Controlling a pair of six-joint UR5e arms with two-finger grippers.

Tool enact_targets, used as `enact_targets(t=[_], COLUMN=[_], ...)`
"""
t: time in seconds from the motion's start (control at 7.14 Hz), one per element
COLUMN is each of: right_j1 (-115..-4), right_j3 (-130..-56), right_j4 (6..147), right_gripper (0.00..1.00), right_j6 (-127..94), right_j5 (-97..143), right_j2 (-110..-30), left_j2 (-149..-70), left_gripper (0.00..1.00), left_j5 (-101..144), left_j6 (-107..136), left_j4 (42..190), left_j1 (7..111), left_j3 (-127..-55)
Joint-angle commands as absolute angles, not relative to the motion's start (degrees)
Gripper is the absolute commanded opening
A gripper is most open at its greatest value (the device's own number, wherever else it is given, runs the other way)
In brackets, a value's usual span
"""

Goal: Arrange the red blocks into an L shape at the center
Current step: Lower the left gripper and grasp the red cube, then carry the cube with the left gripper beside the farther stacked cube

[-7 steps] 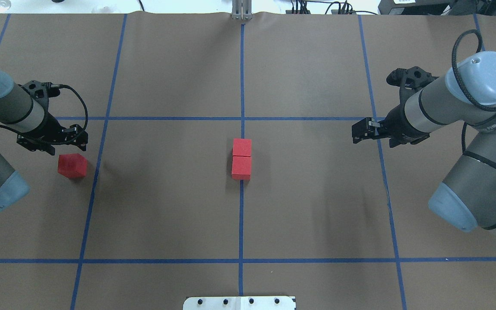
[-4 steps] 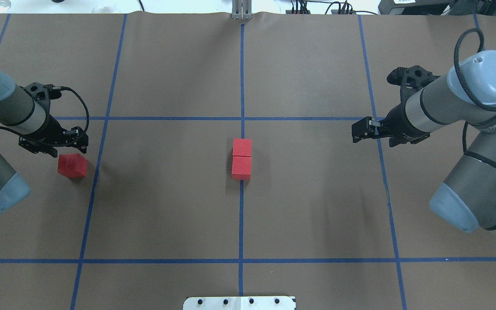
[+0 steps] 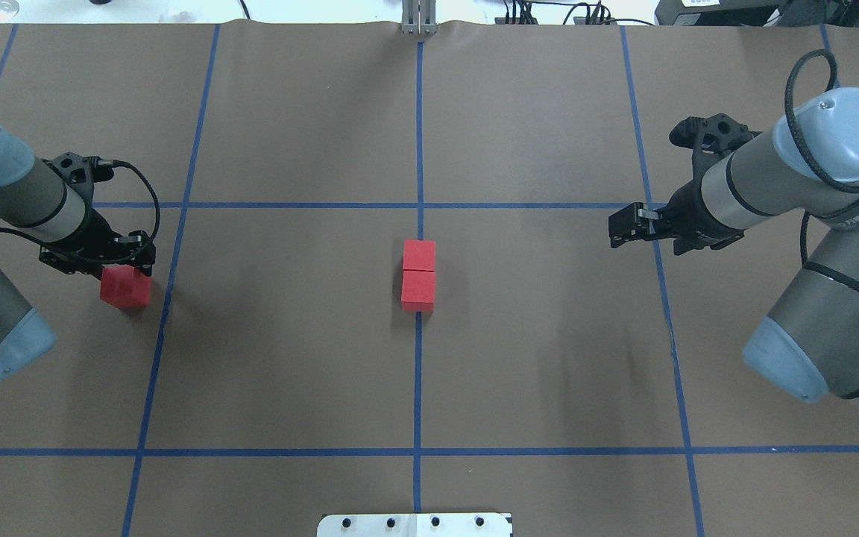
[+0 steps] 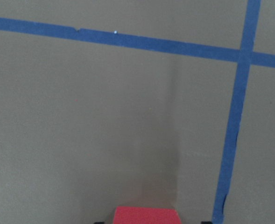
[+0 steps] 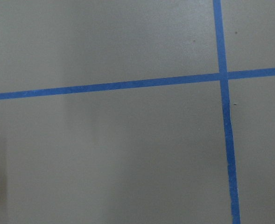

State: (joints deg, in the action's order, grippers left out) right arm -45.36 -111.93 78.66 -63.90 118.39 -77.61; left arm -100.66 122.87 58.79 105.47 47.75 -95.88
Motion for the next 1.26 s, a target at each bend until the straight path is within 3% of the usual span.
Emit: enact_targets(t=[0.0, 0.56, 0.98, 1.12], right_j1=[-45.4, -45.4, -45.4, -45.4], right_j3=[-111.9, -111.9, -111.7, -111.6], right_j4=[78.7, 78.7, 78.7, 78.7], right_gripper=[1.0, 1.0, 1.0, 1.0], right_j6=[-63.9, -63.9, -63.9, -63.9], right_j5=[118.4, 118.4, 118.4, 118.4], right_j2=[-77.6, -77.6, -77.7, -77.7], left_j2=[-100.5, -104.0, -116.9, -124.3], left_gripper=[0.0, 0.0, 0.0, 0.0], left_j5=[123.0, 126.7, 122.9, 118.5], left_j6=[58.8, 63.1, 105.1, 114.3], left_j4=[105.2, 97.0, 92.2, 92.2], left_j1=[47.6, 47.7, 43.6, 41.3], left_j3=[-96.3, -103.0, -99.4, -92.6])
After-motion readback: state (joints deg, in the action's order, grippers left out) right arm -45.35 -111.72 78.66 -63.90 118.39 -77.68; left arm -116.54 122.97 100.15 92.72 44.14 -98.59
